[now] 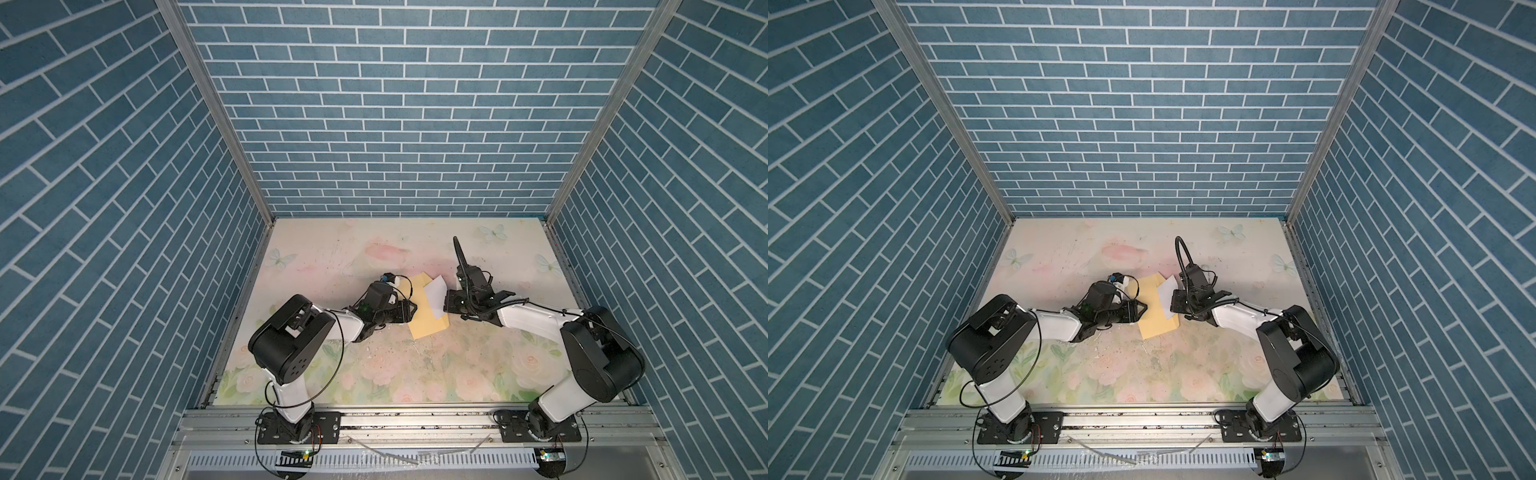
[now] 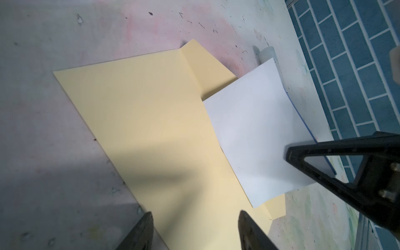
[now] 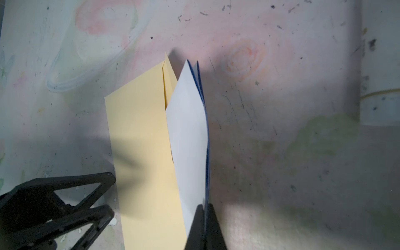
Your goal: Place the letter into the envelope and seal it
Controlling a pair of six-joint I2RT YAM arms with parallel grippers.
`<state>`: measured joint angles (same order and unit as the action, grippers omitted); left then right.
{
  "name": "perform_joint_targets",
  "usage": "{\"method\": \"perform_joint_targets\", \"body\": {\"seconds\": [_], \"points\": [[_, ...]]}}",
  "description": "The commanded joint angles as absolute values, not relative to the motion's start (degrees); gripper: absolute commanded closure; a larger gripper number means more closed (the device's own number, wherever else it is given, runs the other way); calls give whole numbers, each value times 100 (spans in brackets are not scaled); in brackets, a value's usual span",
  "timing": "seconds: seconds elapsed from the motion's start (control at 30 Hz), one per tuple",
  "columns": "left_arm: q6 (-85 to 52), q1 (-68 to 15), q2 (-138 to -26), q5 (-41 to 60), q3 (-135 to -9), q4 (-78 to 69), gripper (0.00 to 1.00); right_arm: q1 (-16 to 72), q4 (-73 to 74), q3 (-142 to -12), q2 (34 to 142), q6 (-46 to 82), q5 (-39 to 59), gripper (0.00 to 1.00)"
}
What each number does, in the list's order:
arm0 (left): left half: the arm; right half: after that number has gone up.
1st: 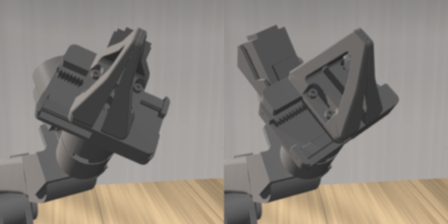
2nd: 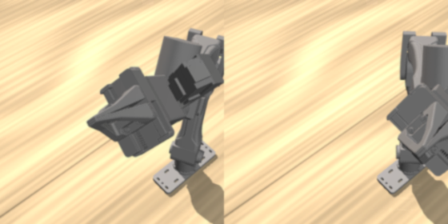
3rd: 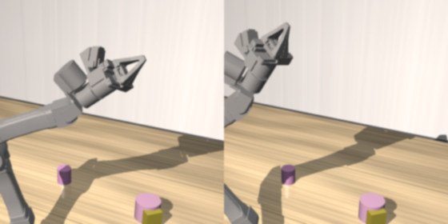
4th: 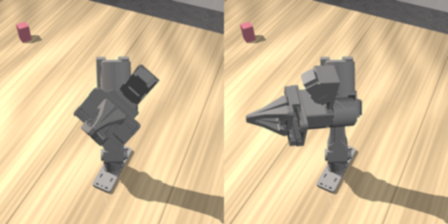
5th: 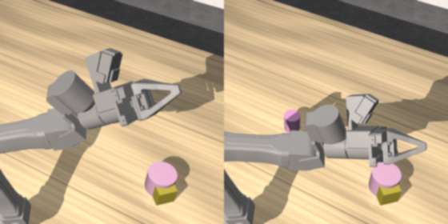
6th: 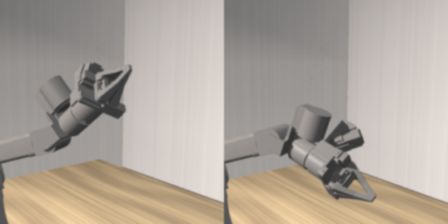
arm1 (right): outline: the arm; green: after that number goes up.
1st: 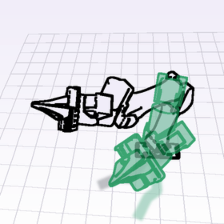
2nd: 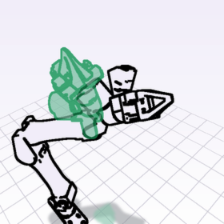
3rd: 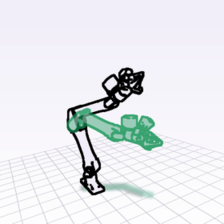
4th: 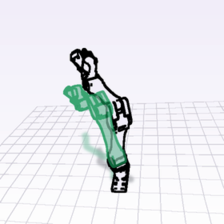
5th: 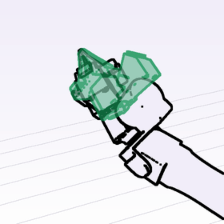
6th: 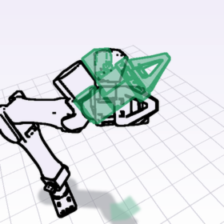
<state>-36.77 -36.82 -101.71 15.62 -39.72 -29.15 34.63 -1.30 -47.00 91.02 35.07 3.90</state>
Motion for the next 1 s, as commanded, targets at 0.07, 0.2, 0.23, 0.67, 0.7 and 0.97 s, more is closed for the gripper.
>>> {"method": "perform_joint_targets", "body": {"seconds": [0.07, 0.2, 0.23, 0.67, 0.7, 0.97], "points": [[-3567, -3700, -10316, 1533, -4167, -2401, 45, 3511, -456, -4862, 9093, 2784, 380, 100], [-3444, -3707, -10233, 1495, -4287, -2198, 50, 3516, -736, -5048, 9097, 2505, 318, 100], [-3414, -3705, -10177, 1486, -4311, -2166, 51, 3516, -794, -5093, 9114, 2452, 306, 100], [-2895, -3656, -10573, 1257, -5084, -1377, 58, 3516, -1164, -5601, 9495, 1881, 388, 100], [-2874, -3656, -10637, 1227, -5136, -1322, 58, 3516, -1200, -5647, 9538, 1822, 391, 100], [-2819, -3517, -10885, 1105, -5102, -1318, 62, 3513, -1322, -5873, 9746, 1371, 370, 100]]}}
